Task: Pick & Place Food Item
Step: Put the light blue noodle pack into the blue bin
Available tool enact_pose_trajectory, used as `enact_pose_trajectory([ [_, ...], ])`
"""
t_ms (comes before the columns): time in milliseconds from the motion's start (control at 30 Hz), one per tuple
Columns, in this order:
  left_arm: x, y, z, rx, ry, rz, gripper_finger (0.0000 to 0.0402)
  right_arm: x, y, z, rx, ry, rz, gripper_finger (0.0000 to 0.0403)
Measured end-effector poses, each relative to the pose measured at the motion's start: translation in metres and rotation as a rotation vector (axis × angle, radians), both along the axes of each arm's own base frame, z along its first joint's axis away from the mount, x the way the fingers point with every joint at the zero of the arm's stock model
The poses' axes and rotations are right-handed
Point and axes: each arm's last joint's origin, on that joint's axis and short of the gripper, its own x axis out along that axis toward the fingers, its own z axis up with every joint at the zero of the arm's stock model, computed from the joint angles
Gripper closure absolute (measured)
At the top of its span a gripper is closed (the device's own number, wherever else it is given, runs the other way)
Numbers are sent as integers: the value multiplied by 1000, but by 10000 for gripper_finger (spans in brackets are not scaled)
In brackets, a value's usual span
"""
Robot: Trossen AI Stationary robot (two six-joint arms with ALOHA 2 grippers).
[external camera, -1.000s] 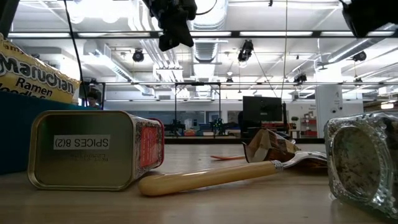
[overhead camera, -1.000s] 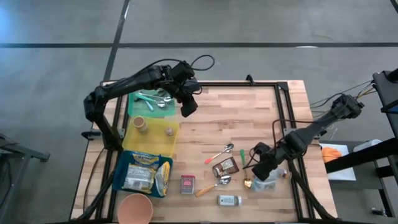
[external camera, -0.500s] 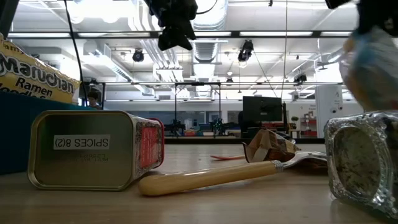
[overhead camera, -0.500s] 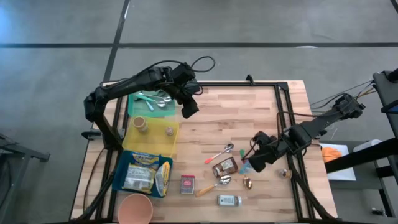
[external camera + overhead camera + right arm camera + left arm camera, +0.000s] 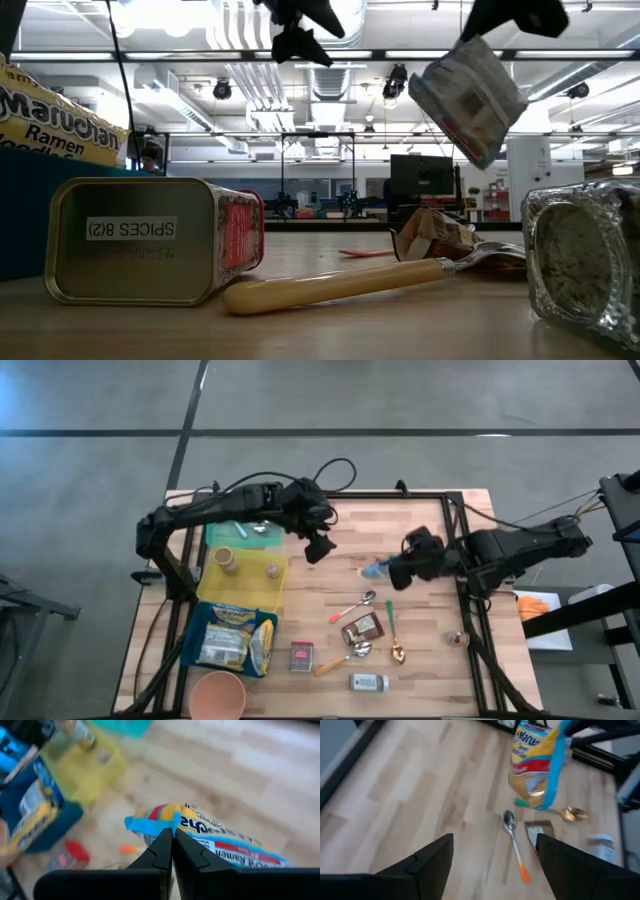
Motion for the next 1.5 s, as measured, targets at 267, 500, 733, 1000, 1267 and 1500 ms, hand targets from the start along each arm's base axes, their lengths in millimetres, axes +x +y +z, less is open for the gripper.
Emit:
enact_pose_trajectory([
  [267,9,-10,7,60,-86,87,108,15,-28,16,-83,-126,-51,395],
  [500,12,-13,-7,59,-73,129,108,23,-42,25,-137,-215,-57,395],
  [733,18,-20,-35,-10,-79,160,108,27,-52,31,-170,-263,-67,395],
  [1000,23,-25,-40,-12,-142,136,108,27,-54,32,-159,-272,-51,395],
  [1267,27,-25,-35,31,-195,107,108,30,-54,35,-148,-321,-34,395],
  [1500,27,-25,-33,97,-207,57,111,34,-53,41,-144,-389,0,395],
])
